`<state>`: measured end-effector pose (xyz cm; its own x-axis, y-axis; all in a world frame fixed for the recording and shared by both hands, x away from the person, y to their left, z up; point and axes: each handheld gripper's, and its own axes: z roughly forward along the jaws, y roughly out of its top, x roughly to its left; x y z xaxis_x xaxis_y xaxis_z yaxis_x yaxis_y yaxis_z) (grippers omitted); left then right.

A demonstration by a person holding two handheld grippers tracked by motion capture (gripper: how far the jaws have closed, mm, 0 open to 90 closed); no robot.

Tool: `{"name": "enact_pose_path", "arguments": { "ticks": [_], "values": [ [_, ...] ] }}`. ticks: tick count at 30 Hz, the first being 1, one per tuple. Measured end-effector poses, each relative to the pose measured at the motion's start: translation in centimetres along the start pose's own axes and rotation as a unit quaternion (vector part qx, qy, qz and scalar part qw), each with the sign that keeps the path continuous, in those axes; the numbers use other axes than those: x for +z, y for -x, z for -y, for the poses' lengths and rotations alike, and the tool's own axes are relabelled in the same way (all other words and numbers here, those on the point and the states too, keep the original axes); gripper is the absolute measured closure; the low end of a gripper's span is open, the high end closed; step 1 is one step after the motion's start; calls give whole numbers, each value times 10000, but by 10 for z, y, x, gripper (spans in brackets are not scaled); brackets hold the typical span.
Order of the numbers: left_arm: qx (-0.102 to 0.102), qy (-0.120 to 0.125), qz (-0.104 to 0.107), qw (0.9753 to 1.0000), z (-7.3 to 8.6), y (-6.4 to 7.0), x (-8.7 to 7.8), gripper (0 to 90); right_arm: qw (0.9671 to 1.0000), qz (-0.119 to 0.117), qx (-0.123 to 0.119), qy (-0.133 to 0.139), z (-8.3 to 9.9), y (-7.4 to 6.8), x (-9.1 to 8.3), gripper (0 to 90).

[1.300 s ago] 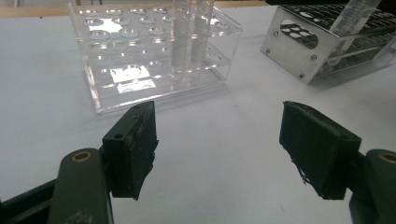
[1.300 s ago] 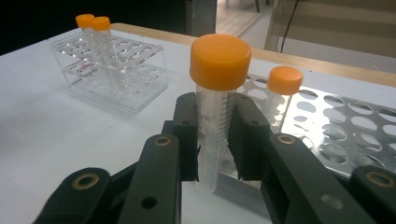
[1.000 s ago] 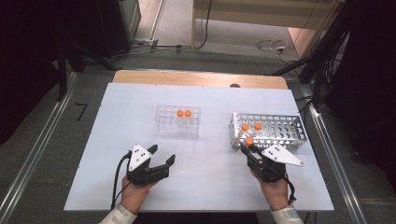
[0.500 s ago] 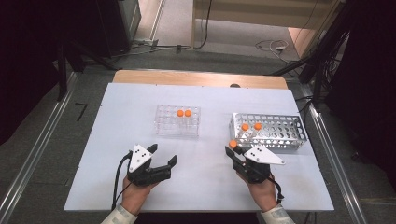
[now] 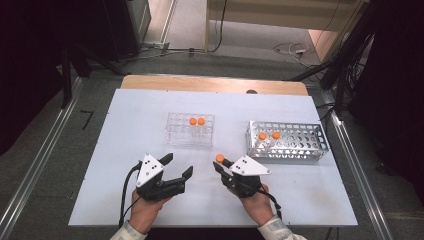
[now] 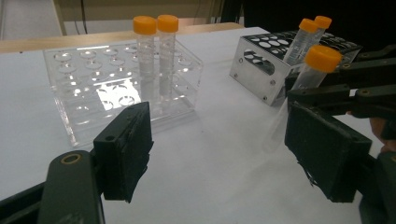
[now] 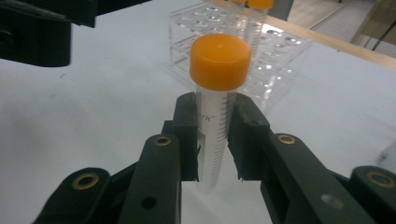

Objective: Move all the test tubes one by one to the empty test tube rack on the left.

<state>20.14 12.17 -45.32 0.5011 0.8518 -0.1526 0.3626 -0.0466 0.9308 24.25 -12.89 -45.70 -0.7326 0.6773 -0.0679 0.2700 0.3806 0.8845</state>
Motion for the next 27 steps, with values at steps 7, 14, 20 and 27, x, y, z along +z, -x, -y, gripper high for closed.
{"name": "enact_pose_path", "arguments": {
  "ticks": [7, 14, 20, 27],
  "values": [
    [40, 136, 170, 9998, -9, 6, -4, 279, 9997, -193, -115, -22, -8, -16, 11, 718],
    [127, 212, 321, 9992, -14, 11, -3, 344, 9992, -344, -177, -37, -14, -29, 19, 718],
    [215, 220, 446, 9985, -16, 14, 0, 426, 9989, -426, -204, -42, -15, -37, 23, 718],
    [284, 192, 474, 9983, -17, 17, 7, 507, 9988, -460, -160, -14, -17, -38, 24, 719]
  ]
}}
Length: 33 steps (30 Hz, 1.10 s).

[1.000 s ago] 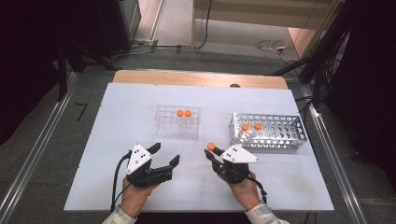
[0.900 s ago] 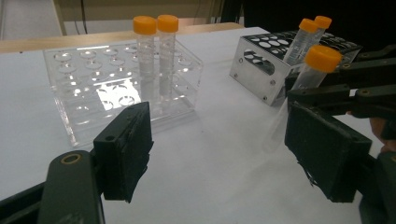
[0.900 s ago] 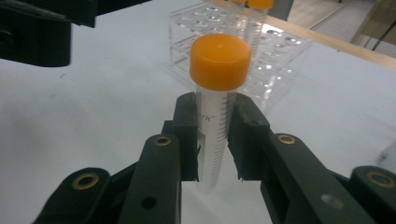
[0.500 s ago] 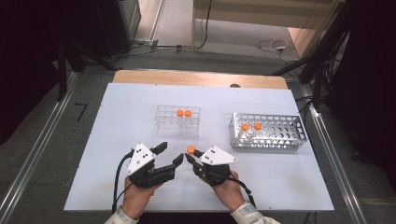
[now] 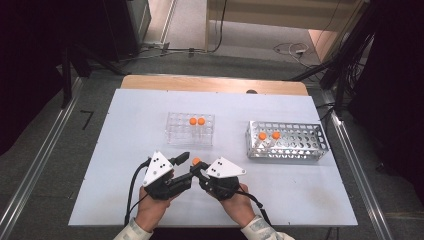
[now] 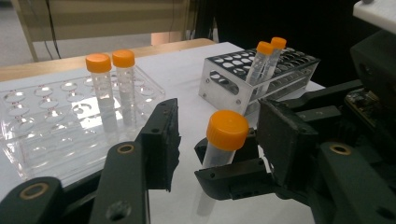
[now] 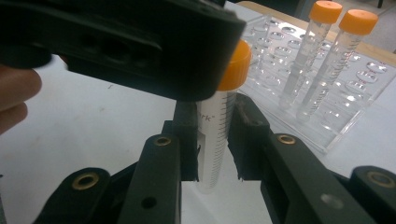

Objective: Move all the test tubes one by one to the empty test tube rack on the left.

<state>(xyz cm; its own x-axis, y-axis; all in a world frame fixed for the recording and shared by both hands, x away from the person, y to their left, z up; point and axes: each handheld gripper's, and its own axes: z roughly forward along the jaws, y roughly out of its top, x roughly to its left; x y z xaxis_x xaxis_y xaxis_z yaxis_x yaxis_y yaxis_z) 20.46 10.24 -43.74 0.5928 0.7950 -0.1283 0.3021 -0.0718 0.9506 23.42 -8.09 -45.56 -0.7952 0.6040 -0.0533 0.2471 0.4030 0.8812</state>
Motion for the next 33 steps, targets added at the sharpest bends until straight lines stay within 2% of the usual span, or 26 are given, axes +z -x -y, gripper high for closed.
{"name": "enact_pose_path", "arguments": {
  "ticks": [7, 10, 17, 21, 23, 25, 28, 33],
  "values": [
    [166, -95, -61, 9998, 2, 3, 4, 592, 10000, -40, -12, 1, 0, -1, 0, 719],
    [173, -91, -46, 9998, 2, 4, 5, 639, 10000, -48, -19, -3, 0, -1, 1, 719],
    [236, -120, -38, 9996, 2, 6, 6, 682, 10000, -42, -21, 4, 0, -1, 0, 718],
    [194, -106, -38, 9997, 2, 5, 6, 687, 10000, -41, 5, 13, 0, -1, -1, 711],
    [147, -79, -51, 9998, 1, 4, 6, 690, 10000, -64, 36, -8, 0, 0, -1, 661],
    [95, -74, -52, 9999, 1, 2, 6, 690, 9999, -89, 69, -30, 1, 2, -2, 554],
    [42, -48, -102, 9999, 0, -1, 5, 691, 9999, -79, 82, -59, 3, 7, -5, 458],
    [-14, -29, -186, 9998, -1, -5, 4, 690, 9996, -63, 264, -82, 8, 21, -13, 379]
  ]
}}
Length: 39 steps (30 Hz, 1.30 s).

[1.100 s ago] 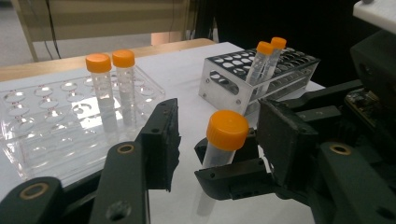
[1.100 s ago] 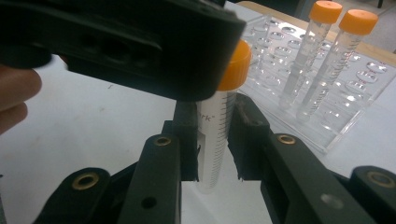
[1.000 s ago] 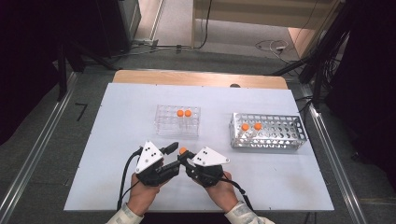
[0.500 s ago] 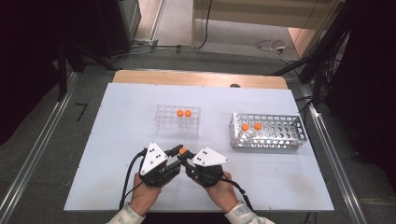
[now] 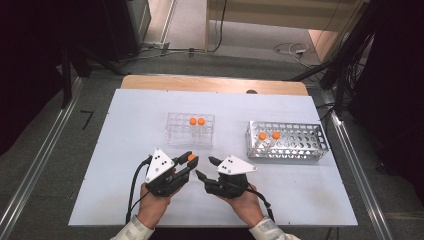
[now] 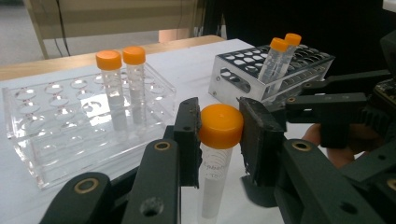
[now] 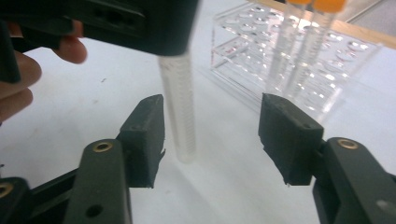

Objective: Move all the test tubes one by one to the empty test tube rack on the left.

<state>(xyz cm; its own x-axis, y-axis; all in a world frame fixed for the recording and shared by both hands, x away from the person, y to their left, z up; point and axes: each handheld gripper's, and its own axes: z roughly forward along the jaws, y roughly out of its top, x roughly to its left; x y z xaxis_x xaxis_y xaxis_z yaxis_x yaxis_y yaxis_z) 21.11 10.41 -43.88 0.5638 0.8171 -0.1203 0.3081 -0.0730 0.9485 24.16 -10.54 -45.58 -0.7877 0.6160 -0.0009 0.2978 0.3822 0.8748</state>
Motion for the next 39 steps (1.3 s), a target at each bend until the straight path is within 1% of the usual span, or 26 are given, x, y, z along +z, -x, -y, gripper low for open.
{"name": "enact_pose_path", "arguments": {
  "ticks": [5, 7, 9, 12, 16, 19, 22, 26, 29, 33, 38, 39],
  "values": [
    [-28, 8, -99, 9999, -2, -4, 1, 691, 9999, 101, 80, -29, 6, 12, -13, 336],
    [-60, 32, -144, 9999, -3, -8, 1, 690, 9998, 148, 81, -50, 10, 17, -18, 324],
    [-115, 46, -189, 9997, -5, -11, 2, 690, 9997, 181, 155, -83, 14, 22, -24, 309],
    [-208, 86, -266, 9994, -7, -17, 2, 691, 9993, 270, 191, -164, 21, 30, -32, 279],
    [-294, 75, -367, 9989, -10, -24, 3, 691, 9986, 392, 271, -221, 30, 41, -43, 253],
    [-302, 73, -411, 9987, -12, -27, 5, 691, 9979, 492, 361, -239, 38, 49, -52, 239],
    [-312, 63, -455, 9985, -13, -29, 6, 691, 9971, 559, 435, -284, 42, 55, -59, 229],
    [-294, 71, -513, 9982, -16, -32, 8, 691, 9961, 640, 542, -285, 48, 61, -68, 229],
    [-319, 108, -554, 9979, -20, -35, 10, 691, 9955, 667, 619, -265, 51, 65, -72, 229],
    [-289, 119, -617, 9976, -25, -37, 12, 691, 9950, 715, 655, -255, 54, 69, -77, 230],
    [-425, 125, -583, 9973, -31, -45, 17, 691, 9939, 768, 753, -227, 56, 75, -82, 230],
    [-401, 115, -604, 9973, -32, -46, 19, 691, 9938, 773, 763, -216, 56, 75, -83, 230]
  ]
}}
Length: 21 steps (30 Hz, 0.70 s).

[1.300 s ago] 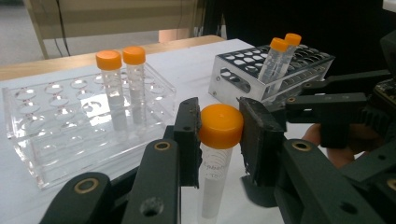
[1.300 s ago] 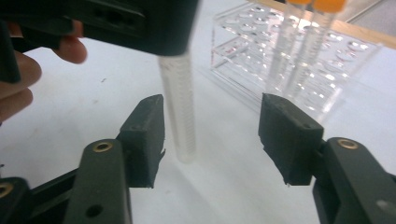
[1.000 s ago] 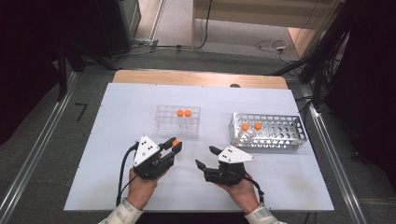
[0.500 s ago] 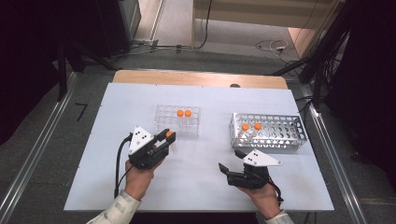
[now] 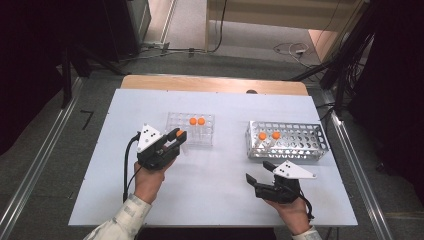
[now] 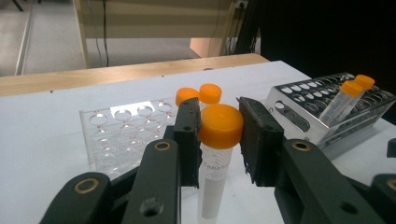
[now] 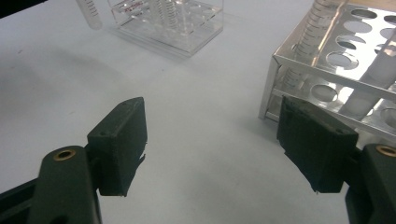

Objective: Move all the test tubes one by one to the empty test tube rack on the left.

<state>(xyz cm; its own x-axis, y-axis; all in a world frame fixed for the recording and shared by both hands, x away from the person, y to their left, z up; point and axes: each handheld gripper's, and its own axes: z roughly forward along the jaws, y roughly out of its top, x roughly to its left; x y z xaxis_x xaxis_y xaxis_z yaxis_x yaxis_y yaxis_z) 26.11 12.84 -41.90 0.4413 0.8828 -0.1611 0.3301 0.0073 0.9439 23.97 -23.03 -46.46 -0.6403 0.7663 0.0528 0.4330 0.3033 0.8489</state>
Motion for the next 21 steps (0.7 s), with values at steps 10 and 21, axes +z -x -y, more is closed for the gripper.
{"name": "enact_pose_path", "arguments": {
  "ticks": [10, 21],
  "values": [
    [63, -30, -149, 9999, -12, -7, 15, 691, 9999, 26, 150, 32, 1, 7, -3, 234],
    [44, 58, -262, 9996, -33, -11, 22, 696, 9998, 49, 174, 92, 1, 10, -5, 236]
  ]
}}
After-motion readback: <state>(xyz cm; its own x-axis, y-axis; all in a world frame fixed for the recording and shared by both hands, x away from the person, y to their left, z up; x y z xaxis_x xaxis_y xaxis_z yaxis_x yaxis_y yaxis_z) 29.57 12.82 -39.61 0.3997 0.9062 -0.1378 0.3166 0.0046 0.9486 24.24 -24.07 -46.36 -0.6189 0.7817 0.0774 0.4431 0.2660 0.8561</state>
